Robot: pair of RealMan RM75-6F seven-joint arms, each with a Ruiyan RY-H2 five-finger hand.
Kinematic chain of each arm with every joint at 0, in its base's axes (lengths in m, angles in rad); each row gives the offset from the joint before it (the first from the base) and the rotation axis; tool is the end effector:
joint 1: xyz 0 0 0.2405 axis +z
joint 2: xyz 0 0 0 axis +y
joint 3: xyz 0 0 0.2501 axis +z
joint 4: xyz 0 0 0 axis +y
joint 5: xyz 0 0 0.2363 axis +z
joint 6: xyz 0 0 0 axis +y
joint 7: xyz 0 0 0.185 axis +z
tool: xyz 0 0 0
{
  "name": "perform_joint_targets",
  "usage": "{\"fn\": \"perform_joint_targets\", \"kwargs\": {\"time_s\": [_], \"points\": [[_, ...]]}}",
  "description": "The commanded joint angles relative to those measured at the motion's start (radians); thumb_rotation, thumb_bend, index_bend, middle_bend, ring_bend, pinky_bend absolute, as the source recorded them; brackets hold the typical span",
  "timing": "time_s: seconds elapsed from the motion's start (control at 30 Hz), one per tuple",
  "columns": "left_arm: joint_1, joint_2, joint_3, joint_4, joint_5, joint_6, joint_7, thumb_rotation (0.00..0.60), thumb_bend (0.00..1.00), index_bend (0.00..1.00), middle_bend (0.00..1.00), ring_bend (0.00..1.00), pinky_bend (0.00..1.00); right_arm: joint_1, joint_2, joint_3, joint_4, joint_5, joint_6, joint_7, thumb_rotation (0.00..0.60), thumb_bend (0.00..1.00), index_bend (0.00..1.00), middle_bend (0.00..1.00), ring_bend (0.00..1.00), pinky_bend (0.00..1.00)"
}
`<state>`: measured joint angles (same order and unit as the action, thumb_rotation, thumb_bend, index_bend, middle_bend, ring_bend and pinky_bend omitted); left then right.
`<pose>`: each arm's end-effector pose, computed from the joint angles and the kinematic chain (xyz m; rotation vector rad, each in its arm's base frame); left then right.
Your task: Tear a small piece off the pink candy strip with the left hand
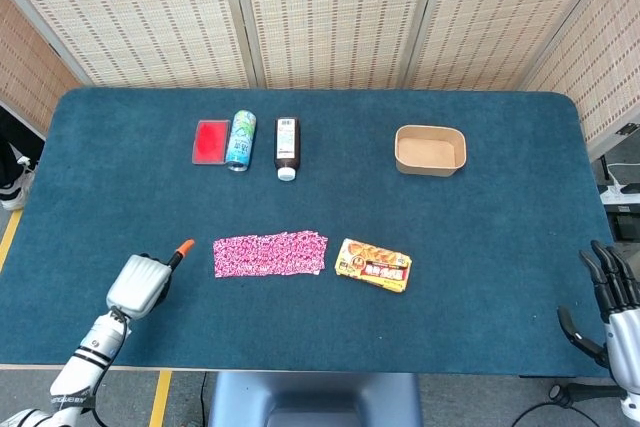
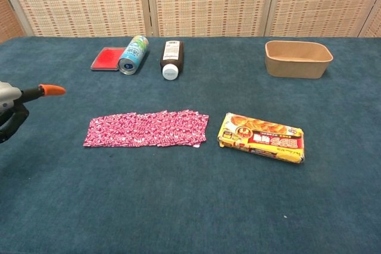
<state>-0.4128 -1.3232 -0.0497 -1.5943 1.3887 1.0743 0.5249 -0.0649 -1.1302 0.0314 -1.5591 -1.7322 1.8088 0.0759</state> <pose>-0.2420 0.2980 0.0001 -1.9058 -0.6726 -0.6170 -0.2933 -0.1647 0.1664 1.3196 -0.7125 1.1390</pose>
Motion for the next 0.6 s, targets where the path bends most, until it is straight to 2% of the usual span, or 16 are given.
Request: {"fn": "perform_joint_targets", "kwargs": {"time_s": [0.03, 0.27, 0.6], "points": [[-0.042, -0.032, -0.007, -0.004, -0.064, -0.063, 0.067, 0.6, 0.81, 0.0, 0.71, 0.67, 0.61, 0.002, 0.002, -0.001, -0.003, 0.002, -0.007, -0.002, 0.6, 0.33, 0.0, 0.0, 0.0, 0.27], [-0.093, -0.084, -0.01, 0.031, -0.163, -0.137, 0.117, 0.6, 0.81, 0.0, 0.71, 0.67, 0.61, 0.006, 0.006, -0.003, -0.011, 0.007, -0.027, -0.008, 0.6, 0.33, 0.0, 0.0, 0.0, 0.27], [-0.131, -0.124, 0.005, 0.055, -0.218, -0.155, 0.155, 0.6, 0.81, 0.0, 0.71, 0.67, 0.61, 0.006, 0.01, -0.003, -0.016, 0.007, -0.031, -0.005, 0.6, 0.33, 0.0, 0.0, 0.0, 0.27]]}}
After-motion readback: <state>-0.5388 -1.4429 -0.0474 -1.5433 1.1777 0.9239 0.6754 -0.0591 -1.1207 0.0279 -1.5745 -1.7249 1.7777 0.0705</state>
